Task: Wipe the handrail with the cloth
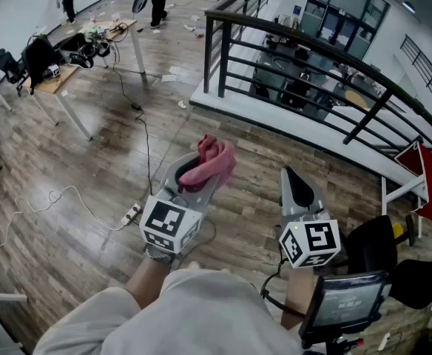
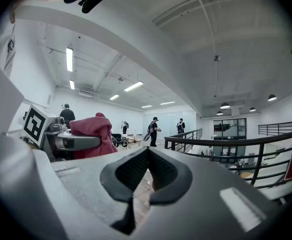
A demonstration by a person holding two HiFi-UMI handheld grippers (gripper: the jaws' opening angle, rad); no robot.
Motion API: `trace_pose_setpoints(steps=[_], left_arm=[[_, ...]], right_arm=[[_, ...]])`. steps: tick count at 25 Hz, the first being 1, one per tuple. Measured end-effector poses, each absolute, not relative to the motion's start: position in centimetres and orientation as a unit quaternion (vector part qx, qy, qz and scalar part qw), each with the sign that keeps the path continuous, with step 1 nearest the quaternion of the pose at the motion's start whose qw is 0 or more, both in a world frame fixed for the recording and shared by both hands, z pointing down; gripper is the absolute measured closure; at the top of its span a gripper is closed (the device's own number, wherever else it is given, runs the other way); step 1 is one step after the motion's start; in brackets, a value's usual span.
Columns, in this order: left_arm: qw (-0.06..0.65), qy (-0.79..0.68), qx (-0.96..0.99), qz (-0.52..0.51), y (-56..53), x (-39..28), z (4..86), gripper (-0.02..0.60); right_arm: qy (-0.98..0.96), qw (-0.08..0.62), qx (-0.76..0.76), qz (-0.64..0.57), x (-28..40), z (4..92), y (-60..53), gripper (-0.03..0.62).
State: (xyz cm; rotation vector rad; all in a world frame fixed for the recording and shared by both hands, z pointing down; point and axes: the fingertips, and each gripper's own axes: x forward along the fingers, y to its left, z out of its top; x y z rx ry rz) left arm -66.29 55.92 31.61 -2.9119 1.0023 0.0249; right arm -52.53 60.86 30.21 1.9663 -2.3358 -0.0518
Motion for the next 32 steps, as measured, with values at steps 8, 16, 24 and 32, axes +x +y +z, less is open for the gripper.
trace_pose_setpoints(steps=[8,16,24,32], left_arm=[[0.033,0.329,-0.944,0.004,55.4,-67.1,31.9,0.430],[0.042,0.332,-0.942,-0.007,54.7,-69.3,31.8,0.430],[0.037,0.327,-0.944,-0.010,54.9,-71.8,32.4,0.430],[0.025,0.329,-0.944,-0.004,53.5,-72.7,32.9,0.428]], right_arm=[[-0.772,0.014,0.635,-0.014,-53.5,30.3,60.5,0.591],[-0.786,-0.001,0.619,0.014,-56.2,30.3,59.8,0.591],[-0.790,0.016,0.613,-0.009,-59.9,29.3,60.3,0.591],[-0.791,0.012,0.611,-0.031,-60.9,28.7,59.5,0.591]])
